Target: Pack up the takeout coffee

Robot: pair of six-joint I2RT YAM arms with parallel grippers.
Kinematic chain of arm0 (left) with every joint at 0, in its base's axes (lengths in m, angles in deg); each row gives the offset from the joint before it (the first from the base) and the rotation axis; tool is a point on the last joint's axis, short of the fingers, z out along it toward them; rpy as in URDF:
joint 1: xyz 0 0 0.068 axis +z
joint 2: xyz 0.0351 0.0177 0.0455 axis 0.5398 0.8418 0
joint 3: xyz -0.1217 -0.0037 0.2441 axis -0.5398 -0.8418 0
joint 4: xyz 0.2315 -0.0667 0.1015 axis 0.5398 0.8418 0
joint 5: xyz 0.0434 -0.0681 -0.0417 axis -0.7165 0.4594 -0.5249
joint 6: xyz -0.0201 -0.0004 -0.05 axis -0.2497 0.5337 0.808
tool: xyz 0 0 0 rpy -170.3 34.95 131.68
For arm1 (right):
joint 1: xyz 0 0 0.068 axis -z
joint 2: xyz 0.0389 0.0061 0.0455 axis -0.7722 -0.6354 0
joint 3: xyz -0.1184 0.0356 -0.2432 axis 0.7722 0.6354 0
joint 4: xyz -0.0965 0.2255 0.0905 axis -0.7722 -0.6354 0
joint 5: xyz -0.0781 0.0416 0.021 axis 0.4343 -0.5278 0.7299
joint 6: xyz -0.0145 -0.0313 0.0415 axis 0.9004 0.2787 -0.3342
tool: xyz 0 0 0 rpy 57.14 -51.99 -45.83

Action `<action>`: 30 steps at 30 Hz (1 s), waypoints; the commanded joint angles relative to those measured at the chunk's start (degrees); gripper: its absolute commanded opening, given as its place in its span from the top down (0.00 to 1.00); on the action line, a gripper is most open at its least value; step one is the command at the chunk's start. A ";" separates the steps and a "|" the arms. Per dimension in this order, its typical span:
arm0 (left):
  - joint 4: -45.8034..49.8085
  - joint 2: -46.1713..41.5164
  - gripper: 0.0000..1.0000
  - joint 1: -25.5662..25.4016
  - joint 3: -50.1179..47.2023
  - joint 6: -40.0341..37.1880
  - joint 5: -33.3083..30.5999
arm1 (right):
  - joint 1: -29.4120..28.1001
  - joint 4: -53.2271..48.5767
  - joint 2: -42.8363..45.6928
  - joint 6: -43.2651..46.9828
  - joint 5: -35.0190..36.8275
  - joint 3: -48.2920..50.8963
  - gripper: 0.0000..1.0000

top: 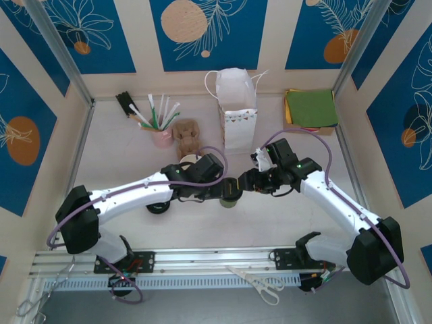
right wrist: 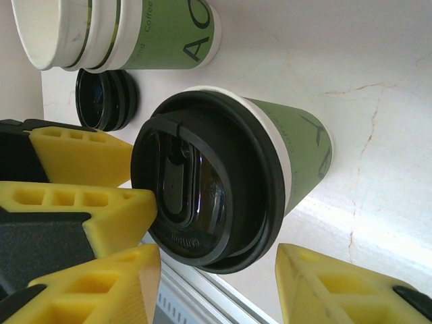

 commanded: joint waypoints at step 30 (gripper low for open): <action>1.23 1.52 0.58 1.58 -2.14 -1.14 0.39 | -0.32 -0.39 -3.59 2.65 -0.28 -0.74 0.52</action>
